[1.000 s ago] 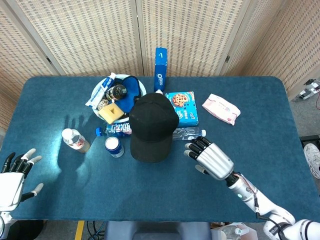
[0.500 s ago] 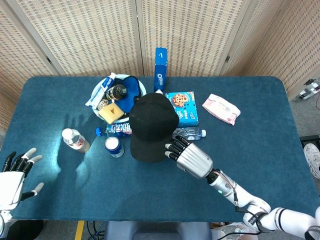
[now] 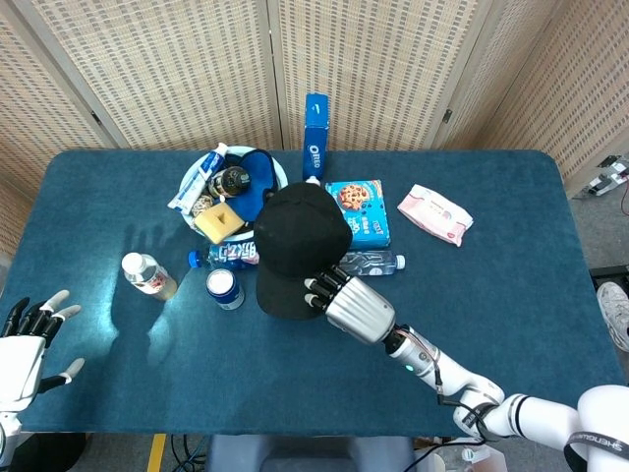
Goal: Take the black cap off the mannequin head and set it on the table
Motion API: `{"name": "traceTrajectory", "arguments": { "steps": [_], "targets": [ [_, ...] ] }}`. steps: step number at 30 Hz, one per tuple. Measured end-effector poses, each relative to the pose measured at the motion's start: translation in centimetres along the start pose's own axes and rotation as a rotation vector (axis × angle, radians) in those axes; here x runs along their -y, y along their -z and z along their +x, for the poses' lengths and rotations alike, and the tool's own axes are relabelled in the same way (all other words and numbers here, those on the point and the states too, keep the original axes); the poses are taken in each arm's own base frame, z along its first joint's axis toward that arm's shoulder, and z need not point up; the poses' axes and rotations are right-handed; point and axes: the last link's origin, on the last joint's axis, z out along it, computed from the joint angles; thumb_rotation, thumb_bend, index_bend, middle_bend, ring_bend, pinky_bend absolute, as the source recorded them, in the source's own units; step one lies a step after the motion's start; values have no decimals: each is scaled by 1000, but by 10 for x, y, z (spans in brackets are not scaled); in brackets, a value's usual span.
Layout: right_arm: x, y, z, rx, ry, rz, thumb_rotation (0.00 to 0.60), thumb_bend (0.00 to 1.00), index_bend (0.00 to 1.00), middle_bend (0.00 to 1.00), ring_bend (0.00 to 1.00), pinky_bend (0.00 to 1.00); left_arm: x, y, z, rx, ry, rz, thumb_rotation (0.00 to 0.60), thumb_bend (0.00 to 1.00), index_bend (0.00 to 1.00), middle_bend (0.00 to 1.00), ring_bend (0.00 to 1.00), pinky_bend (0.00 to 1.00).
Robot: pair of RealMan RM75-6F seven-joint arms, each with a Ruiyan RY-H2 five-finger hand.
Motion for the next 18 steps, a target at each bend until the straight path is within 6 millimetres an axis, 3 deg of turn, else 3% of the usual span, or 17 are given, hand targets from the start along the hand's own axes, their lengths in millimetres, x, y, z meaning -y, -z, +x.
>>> {"name": "traceTrajectory", "arguments": {
  "steps": [12, 18],
  "targets": [
    [2, -16, -6, -43, -16, 16, 600, 359, 519, 376, 247, 281, 4, -3, -1, 4, 2, 3, 600, 170, 246, 113, 133, 21],
    [1, -22, -5, -81, -19, 17, 600, 505, 670, 419, 247, 281, 4, -4, -2, 8, 3, 2, 600, 170, 247, 113, 134, 21]
  ]
}}
